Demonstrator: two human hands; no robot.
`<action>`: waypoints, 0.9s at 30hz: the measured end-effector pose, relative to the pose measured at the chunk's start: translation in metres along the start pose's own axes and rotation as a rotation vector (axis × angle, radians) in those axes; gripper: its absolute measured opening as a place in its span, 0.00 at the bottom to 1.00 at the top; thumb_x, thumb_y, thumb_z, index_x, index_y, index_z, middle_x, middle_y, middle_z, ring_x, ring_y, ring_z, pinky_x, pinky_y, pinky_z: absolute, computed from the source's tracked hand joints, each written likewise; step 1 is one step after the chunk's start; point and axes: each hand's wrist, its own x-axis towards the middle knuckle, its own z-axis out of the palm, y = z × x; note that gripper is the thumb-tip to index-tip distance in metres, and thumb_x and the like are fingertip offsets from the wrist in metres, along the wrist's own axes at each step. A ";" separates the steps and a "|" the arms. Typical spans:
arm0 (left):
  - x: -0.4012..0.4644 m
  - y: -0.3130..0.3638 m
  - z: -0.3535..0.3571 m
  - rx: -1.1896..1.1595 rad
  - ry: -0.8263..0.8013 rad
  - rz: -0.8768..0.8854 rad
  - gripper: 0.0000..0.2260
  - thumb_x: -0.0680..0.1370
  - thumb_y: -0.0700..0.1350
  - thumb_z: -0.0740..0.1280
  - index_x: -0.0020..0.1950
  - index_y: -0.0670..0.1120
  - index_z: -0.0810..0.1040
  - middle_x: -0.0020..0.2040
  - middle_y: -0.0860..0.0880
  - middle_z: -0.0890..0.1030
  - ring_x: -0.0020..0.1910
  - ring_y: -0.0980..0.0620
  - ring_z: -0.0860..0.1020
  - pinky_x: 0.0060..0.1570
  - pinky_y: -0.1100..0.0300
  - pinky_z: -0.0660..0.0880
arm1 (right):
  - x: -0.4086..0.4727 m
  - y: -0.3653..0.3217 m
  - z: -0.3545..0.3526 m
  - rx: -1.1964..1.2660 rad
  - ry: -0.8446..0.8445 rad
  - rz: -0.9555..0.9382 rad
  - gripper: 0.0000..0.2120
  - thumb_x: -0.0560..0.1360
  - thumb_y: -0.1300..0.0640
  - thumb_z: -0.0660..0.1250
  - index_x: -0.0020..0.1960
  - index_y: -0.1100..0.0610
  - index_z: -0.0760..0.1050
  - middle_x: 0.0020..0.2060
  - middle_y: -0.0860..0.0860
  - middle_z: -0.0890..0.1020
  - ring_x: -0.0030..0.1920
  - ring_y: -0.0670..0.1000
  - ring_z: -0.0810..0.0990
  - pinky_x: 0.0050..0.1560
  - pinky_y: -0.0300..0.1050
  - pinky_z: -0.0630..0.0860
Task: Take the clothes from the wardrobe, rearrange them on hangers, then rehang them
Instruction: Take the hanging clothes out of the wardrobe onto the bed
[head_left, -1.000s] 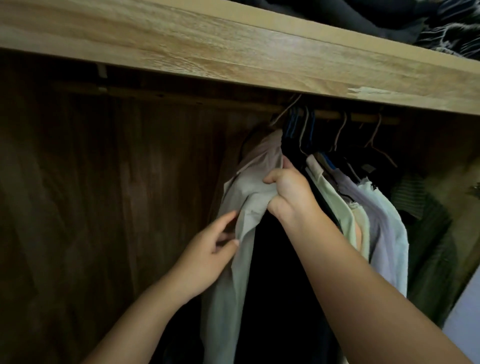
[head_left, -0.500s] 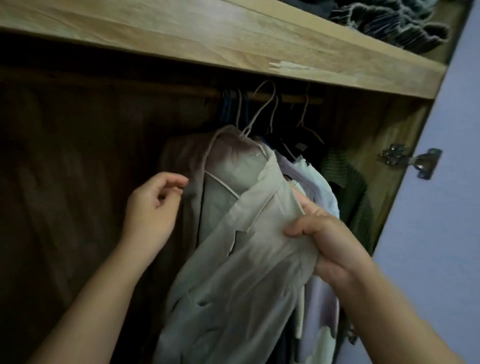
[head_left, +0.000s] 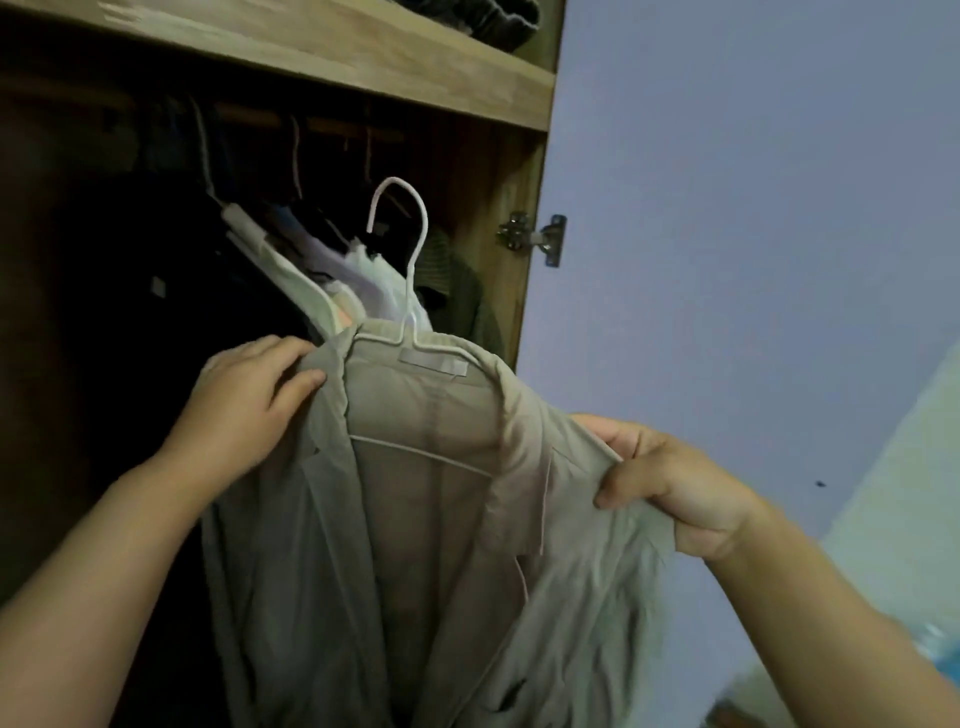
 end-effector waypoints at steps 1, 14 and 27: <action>-0.003 0.012 0.005 -0.038 0.000 0.008 0.07 0.76 0.44 0.66 0.46 0.40 0.78 0.42 0.42 0.80 0.44 0.40 0.78 0.43 0.52 0.70 | -0.018 -0.001 -0.007 -0.014 0.021 0.015 0.30 0.61 0.75 0.55 0.57 0.57 0.80 0.48 0.58 0.83 0.47 0.56 0.83 0.49 0.52 0.79; -0.064 0.211 0.100 -0.309 0.009 0.207 0.06 0.73 0.36 0.70 0.37 0.36 0.77 0.33 0.40 0.79 0.31 0.43 0.75 0.32 0.53 0.69 | -0.234 0.012 -0.059 -0.887 0.906 0.150 0.11 0.75 0.55 0.67 0.36 0.61 0.77 0.29 0.50 0.74 0.31 0.45 0.70 0.36 0.40 0.67; -0.058 0.377 0.187 -0.871 -0.455 0.558 0.13 0.70 0.39 0.74 0.31 0.53 0.74 0.39 0.60 0.77 0.37 0.54 0.73 0.35 0.72 0.65 | -0.388 0.050 -0.024 -0.975 1.752 0.252 0.15 0.74 0.56 0.68 0.29 0.57 0.73 0.23 0.46 0.69 0.26 0.42 0.66 0.28 0.36 0.60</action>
